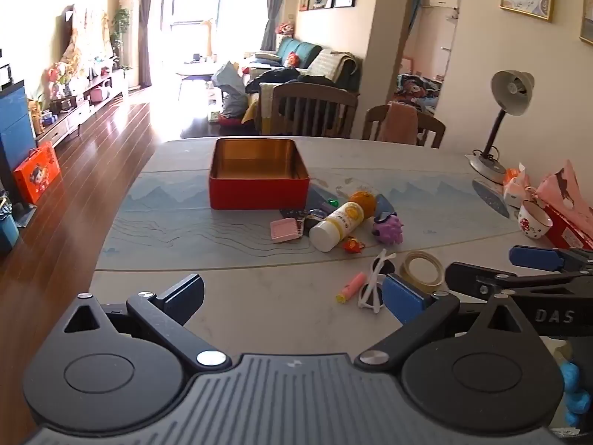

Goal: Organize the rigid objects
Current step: 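Move both tools toward the items in front of the red tin box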

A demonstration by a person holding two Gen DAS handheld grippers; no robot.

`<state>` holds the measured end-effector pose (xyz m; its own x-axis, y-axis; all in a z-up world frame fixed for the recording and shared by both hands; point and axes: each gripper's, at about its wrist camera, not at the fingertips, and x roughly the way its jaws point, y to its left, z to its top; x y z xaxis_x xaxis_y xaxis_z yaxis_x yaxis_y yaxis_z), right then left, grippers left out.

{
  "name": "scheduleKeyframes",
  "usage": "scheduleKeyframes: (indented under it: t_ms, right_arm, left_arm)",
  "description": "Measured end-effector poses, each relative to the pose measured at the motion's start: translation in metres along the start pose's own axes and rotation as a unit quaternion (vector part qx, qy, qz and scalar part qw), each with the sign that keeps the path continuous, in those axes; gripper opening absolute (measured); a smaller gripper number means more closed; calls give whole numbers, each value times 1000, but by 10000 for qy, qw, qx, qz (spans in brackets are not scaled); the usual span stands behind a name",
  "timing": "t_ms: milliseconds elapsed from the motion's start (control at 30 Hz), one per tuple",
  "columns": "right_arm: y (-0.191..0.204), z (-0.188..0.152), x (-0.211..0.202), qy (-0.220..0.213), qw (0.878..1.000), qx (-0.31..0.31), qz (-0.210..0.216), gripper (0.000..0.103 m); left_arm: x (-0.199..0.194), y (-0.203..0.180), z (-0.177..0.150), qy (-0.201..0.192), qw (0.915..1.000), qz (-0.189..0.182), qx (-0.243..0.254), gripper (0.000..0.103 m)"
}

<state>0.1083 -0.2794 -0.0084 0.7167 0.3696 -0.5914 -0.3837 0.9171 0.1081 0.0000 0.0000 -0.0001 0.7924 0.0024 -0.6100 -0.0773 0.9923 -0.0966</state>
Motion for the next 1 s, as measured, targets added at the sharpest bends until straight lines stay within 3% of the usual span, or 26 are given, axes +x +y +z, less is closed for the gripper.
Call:
scheduleKeyframes:
  t_ms: [333,1000]
  right_arm:
    - [8,0,-1,42,9999,-130,-52,103]
    - [3,3,-8,-81,9998,-162,-124,103]
  left_arm:
    - [2,12,1,49,9996,35,-292,103]
    - [7,14,6,106,9996,-93,-233,103]
